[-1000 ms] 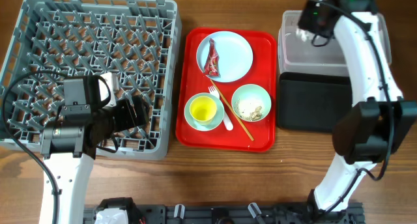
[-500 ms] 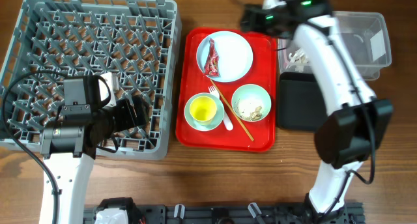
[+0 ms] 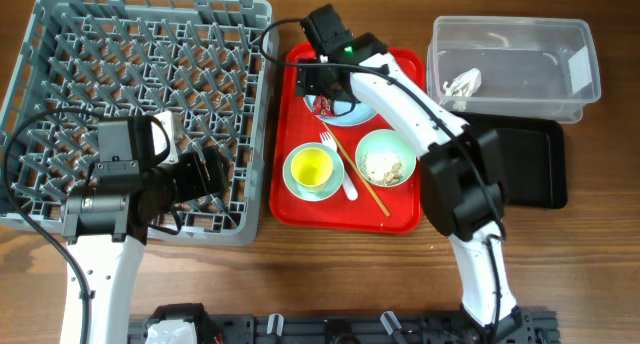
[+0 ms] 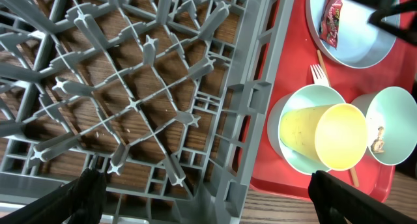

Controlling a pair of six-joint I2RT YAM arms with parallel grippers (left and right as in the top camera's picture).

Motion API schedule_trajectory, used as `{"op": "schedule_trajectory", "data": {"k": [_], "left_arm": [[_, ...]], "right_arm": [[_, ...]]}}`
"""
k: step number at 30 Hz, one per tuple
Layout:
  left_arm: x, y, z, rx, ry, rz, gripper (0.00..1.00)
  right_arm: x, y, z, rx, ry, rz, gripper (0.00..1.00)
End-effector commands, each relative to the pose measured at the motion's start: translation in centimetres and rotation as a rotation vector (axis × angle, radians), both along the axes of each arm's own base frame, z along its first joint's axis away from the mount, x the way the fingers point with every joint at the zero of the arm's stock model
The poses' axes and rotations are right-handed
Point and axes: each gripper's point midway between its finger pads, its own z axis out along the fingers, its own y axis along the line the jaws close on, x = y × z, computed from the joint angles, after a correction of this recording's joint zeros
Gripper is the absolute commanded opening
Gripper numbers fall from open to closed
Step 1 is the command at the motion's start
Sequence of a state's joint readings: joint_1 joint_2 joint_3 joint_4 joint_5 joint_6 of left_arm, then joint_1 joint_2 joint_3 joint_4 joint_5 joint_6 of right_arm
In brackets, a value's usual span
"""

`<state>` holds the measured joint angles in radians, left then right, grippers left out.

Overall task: Sort waste into correct bins and load items into the dishwasher rack
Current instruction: 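Grasp the red wrapper with the right gripper and drop it in the bin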

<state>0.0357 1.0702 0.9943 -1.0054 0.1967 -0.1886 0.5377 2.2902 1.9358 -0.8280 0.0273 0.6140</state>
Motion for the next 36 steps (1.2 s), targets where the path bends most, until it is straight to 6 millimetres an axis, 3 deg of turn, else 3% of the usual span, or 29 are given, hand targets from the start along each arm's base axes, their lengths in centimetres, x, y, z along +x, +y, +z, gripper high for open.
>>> {"op": "schedule_trajectory", "data": {"k": [1,6,11,12,16,21,24,26,28,31,32,33,34,36], "left_arm": [[0.4,-0.2,0.7,-0.016,-0.020,0.000,1.00],[0.4,-0.2,0.8,-0.016,-0.020,0.000,1.00],[0.4,-0.2,0.7,-0.016,-0.020,0.000,1.00],[0.4,-0.2,0.7,-0.016,-0.020,0.000,1.00],[0.4,-0.2,0.7,-0.016,-0.019,0.000,1.00],[0.4,-0.2,0.7,-0.016,-0.020,0.000,1.00],[0.4,-0.2,0.7,-0.016,-0.020,0.000,1.00],[0.4,-0.2,0.7,-0.016,-0.020,0.000,1.00],[0.4,-0.2,0.7,-0.016,-0.020,0.000,1.00],[0.4,-0.2,0.7,-0.016,-0.020,0.000,1.00],[0.4,-0.2,0.7,-0.016,-0.020,0.000,1.00],[0.4,-0.2,0.7,-0.016,-0.020,0.000,1.00],[0.4,-0.2,0.7,-0.016,-0.020,0.000,1.00],[0.4,-0.2,0.7,-0.016,-0.020,0.000,1.00]], "right_arm": [[0.1,-1.3,-3.4,-0.052,0.041,-0.095,0.77],[-0.1,-1.9,-5.7,-0.078,0.074,-0.146,0.63],[-0.3,-2.1,-5.8,-0.081,0.084,-0.144,0.25],[-0.4,-2.2,-5.7,-0.086,0.089,-0.144,0.16],[0.5,-4.5,-3.1,-0.085,0.077,-0.170,0.04],[2.4,-10.4,4.1,-0.060,-0.013,-0.217,0.04],[3.3,-14.9,9.6,-0.053,-0.110,-0.233,0.04],[3.2,-18.9,12.1,-0.067,-0.141,-0.308,0.05],[2.7,-23.1,12.6,-0.090,-0.122,-0.397,0.07],[1.6,-27.8,11.3,-0.097,-0.057,-0.523,0.08],[1.4,-28.8,11.2,-0.094,-0.047,-0.560,0.15],[1.3,-29.8,11.2,-0.092,-0.045,-0.578,0.30],[1.5,-30.5,11.3,-0.086,-0.053,-0.590,0.39],[1.7,-30.8,11.9,-0.066,-0.067,-0.577,0.43]]}}
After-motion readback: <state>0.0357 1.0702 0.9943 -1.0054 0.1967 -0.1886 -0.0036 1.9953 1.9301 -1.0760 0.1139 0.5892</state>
